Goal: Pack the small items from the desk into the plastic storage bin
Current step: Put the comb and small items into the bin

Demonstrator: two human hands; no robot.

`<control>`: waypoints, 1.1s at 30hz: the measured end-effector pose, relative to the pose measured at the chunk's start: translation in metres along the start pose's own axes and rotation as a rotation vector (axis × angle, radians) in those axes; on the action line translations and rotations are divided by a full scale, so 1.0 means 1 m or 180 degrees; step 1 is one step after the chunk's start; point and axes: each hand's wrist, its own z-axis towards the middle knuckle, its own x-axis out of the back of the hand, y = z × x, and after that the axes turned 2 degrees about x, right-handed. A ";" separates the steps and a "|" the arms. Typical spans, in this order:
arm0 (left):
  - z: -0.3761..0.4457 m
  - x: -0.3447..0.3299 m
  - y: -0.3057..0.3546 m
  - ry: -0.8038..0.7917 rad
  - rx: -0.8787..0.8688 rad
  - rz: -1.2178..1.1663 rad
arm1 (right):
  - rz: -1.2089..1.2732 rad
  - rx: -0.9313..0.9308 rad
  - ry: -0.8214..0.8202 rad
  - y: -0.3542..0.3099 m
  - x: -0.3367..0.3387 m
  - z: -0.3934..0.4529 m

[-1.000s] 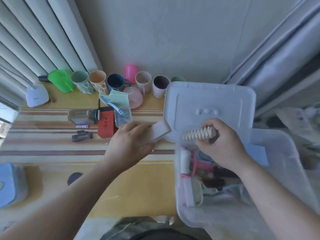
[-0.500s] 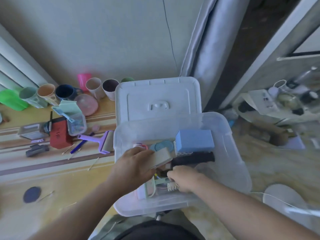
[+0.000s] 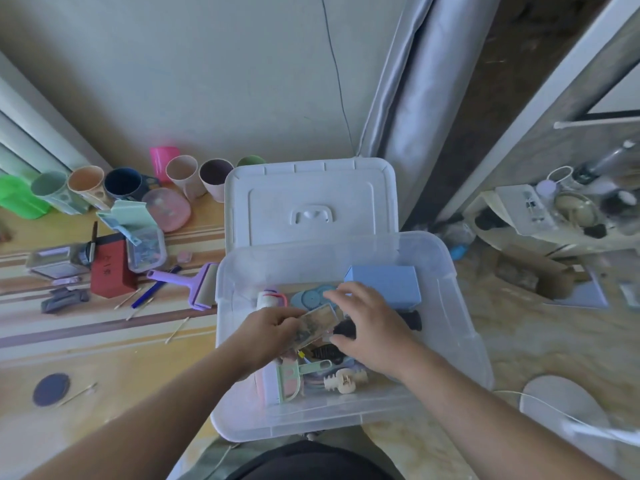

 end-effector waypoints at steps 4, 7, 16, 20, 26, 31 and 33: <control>0.010 -0.003 -0.003 0.0280 0.0069 -0.0371 | -0.0249 0.0179 0.0138 -0.003 -0.002 0.003; 0.014 -0.005 -0.006 0.0332 0.0011 -0.0549 | -0.0433 0.0204 0.0163 0.000 -0.004 0.003; 0.016 -0.005 -0.015 0.0235 0.0296 -0.1312 | -0.0466 0.0253 0.0033 0.004 -0.004 0.013; 0.019 -0.004 -0.024 0.0229 0.0267 -0.1100 | -0.0622 -0.0263 -0.0181 0.046 0.027 -0.003; 0.026 -0.012 -0.032 0.0079 0.0243 -0.0778 | -0.1144 -0.0986 -0.0385 0.090 0.061 -0.050; 0.028 -0.020 -0.033 -0.0054 0.0296 -0.0495 | -0.0963 -0.0874 -0.0302 0.073 0.040 -0.032; 0.024 -0.019 -0.034 0.0055 0.0307 -0.0329 | -0.0829 -0.0672 -0.0343 0.057 0.023 -0.005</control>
